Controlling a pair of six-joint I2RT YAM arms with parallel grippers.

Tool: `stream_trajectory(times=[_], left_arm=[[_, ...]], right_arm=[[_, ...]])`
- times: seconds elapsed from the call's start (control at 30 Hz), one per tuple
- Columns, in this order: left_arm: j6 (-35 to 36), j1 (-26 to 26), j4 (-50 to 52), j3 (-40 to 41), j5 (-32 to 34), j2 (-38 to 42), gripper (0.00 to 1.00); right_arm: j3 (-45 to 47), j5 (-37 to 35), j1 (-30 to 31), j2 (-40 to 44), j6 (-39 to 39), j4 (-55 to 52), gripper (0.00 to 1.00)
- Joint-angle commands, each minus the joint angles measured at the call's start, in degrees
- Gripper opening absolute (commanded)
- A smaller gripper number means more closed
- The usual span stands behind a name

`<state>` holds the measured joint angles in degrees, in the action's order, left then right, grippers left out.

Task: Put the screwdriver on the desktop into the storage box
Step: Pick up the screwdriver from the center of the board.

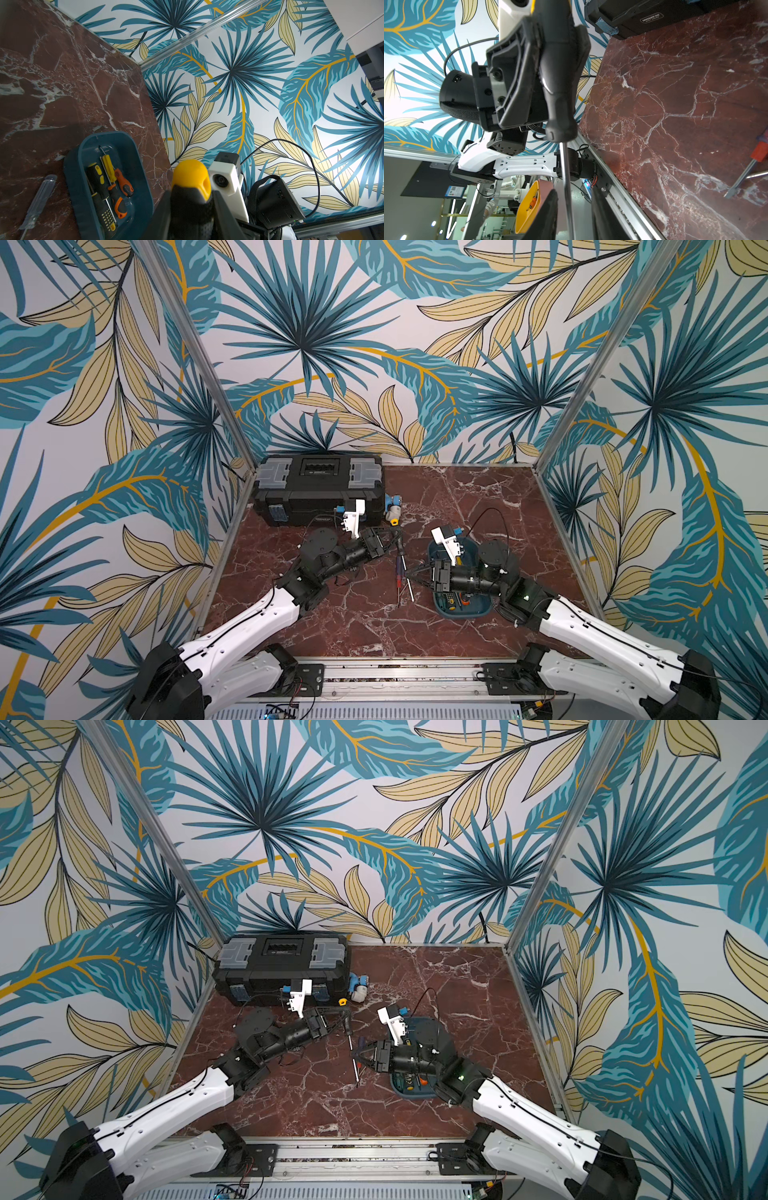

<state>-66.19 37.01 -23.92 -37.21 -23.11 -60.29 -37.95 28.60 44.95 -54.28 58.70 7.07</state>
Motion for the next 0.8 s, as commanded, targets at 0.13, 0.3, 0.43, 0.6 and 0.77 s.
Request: stream_trajectory(times=[0.13,0.3,0.43,0.6,0.77], left_arm=[[-0.6,-0.3,-3.7,1.5,-0.8,0.6,0.0],[-0.5,-0.3,-3.6,1.9,-0.1,0.4,0.0],[0.2,-0.3,-1.8,2.3,1.4,0.4,0.0],[3.2,-0.3,4.4,1.4,4.3,0.5,0.32],[10.6,0.3,18.4,-3.0,8.9,1.3,0.66]], right_arm=[[1.1,0.3,0.7,0.1,-0.2,2.1,0.21],[1.2,0.1,0.8,-0.6,-0.3,3.1,0.13],[1.0,-0.5,0.8,-0.6,-0.6,2.9,0.02],[-0.6,-4.4,2.6,0.0,-2.8,-2.5,0.0],[-6.0,-11.9,3.2,-0.5,-8.7,-18.0,0.0]])
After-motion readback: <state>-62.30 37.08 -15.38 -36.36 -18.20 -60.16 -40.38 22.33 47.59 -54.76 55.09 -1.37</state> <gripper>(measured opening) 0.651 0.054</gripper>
